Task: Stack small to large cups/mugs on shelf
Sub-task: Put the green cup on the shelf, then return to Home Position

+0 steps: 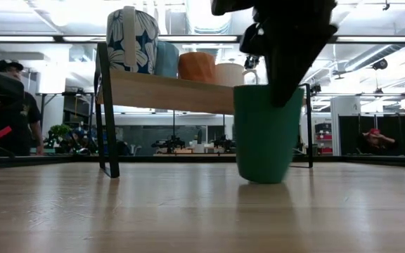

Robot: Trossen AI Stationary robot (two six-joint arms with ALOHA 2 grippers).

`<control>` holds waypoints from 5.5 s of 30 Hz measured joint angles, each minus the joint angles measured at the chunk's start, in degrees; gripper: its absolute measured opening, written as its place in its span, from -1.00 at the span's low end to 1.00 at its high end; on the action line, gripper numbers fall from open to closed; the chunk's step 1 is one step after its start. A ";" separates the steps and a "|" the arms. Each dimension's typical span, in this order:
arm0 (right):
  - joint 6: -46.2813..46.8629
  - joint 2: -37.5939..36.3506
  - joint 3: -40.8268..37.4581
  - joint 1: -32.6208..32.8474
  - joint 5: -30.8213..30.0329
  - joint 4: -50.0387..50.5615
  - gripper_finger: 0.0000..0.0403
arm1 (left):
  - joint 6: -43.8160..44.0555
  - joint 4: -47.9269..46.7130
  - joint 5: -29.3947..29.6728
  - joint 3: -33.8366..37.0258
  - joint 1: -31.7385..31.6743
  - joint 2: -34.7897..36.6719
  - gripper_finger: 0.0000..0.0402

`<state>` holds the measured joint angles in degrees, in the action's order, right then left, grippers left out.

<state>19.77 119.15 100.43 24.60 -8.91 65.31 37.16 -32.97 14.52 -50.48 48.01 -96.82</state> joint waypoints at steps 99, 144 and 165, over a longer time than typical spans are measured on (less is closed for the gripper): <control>3.78 -8.43 21.46 -25.18 -2.75 24.66 -0.96 | 0.00 2.87 2.05 -0.15 -0.04 -0.02 -0.66; 2.87 -20.37 23.01 -15.21 -19.30 22.96 -0.39 | -7.75 4.57 10.62 -1.17 0.22 -0.26 -0.66; 29.93 -45.47 -7.60 48.09 -63.46 16.37 -0.96 | -28.64 9.21 38.52 -2.44 25.08 48.08 -0.66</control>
<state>49.70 73.67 92.83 72.69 -72.37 81.68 8.52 -23.76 53.05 -52.92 73.08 -48.74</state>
